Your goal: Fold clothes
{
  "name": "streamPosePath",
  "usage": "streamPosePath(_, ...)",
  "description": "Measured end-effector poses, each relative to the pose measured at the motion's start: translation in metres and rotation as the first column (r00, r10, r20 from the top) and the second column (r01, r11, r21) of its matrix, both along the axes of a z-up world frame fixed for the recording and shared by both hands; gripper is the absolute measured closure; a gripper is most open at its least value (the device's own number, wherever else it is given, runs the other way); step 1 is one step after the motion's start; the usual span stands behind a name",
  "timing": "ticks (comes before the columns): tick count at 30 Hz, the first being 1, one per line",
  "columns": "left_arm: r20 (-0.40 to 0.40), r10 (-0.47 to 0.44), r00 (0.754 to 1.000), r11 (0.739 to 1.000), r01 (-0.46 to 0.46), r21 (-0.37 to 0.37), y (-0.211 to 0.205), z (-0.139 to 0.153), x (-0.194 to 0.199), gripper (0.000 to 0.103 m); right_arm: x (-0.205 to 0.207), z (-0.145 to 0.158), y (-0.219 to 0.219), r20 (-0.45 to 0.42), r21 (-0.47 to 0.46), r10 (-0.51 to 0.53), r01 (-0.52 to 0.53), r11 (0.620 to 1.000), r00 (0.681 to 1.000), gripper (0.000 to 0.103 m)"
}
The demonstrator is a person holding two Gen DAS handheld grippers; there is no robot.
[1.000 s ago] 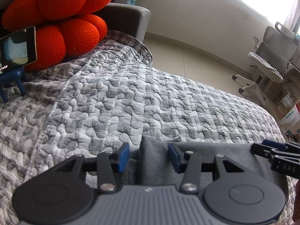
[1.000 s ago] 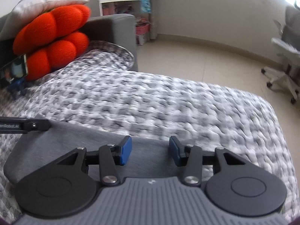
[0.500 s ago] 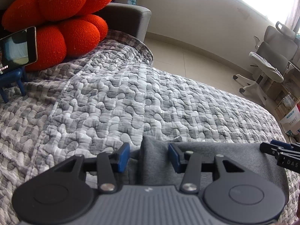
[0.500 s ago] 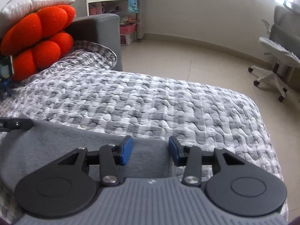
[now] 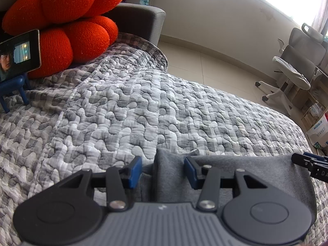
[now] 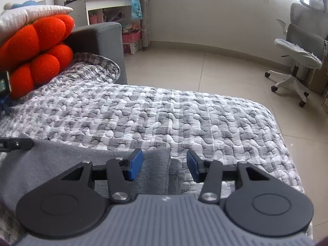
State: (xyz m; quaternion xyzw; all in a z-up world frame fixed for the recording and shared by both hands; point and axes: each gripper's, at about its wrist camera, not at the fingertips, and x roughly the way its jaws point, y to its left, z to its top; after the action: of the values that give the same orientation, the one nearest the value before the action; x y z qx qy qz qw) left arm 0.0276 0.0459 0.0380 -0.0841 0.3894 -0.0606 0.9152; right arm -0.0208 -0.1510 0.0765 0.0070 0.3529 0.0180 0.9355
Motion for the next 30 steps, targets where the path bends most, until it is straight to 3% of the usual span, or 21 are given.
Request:
streamPosePath(5,0.002,-0.001,1.0,1.0,0.001,0.002,0.0,0.0,0.0,0.055,0.004,-0.005,-0.005,-0.04,0.033,-0.011,0.012,0.999,0.999,0.053)
streamPosePath(19,0.016,0.023,1.0,1.0,-0.022,-0.006,0.006,0.007,-0.003,0.056,-0.003,0.003,-0.012,-0.009,0.008,-0.064,0.064,0.998,0.998,0.053)
streamPosePath(25,0.027,0.062,0.998,0.997,-0.061,-0.051,0.02,0.016,-0.008,0.056,-0.013,0.014,-0.017,0.041,0.001,-0.088,0.088,0.996,0.995,0.053)
streamPosePath(30,0.035,0.058,0.998,0.994,-0.054,-0.1,0.021,0.026,-0.021,0.056,-0.023,0.022,-0.022,0.053,0.063,-0.083,0.079,0.995,0.995,0.053)
